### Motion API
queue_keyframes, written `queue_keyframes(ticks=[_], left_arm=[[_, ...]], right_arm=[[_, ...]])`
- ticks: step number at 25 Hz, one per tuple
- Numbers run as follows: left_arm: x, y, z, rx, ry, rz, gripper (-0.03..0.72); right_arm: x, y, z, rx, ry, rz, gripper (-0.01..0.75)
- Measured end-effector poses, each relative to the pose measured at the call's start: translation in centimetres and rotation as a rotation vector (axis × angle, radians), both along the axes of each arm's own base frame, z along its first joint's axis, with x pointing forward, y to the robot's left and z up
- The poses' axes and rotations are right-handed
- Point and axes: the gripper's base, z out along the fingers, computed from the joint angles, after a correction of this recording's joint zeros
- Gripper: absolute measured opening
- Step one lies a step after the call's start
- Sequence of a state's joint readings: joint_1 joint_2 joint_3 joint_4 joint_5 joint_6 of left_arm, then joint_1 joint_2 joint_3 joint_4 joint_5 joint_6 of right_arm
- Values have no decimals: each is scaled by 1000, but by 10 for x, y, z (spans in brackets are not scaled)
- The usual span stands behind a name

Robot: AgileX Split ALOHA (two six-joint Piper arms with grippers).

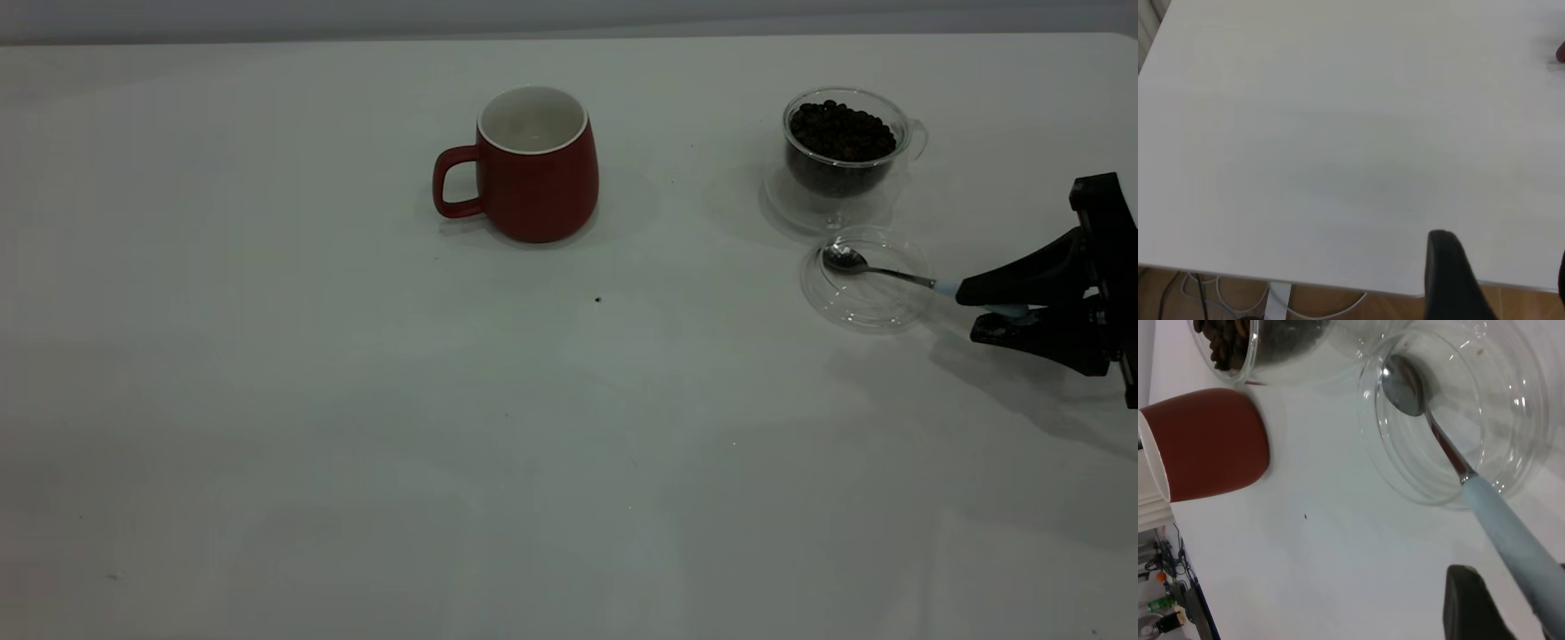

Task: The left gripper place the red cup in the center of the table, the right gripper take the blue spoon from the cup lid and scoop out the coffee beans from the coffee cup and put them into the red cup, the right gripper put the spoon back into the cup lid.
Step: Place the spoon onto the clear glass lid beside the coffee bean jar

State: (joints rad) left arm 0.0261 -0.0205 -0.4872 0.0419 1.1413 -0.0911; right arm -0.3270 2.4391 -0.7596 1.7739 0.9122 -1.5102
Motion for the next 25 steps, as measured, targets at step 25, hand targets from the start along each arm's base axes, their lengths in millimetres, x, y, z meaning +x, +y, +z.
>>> queue_keyframes(ticks=[25], left_arm=[[0,0,0,1,0,-1,445]], right_arm=[[-6,0,-4,-47,25,80,477]])
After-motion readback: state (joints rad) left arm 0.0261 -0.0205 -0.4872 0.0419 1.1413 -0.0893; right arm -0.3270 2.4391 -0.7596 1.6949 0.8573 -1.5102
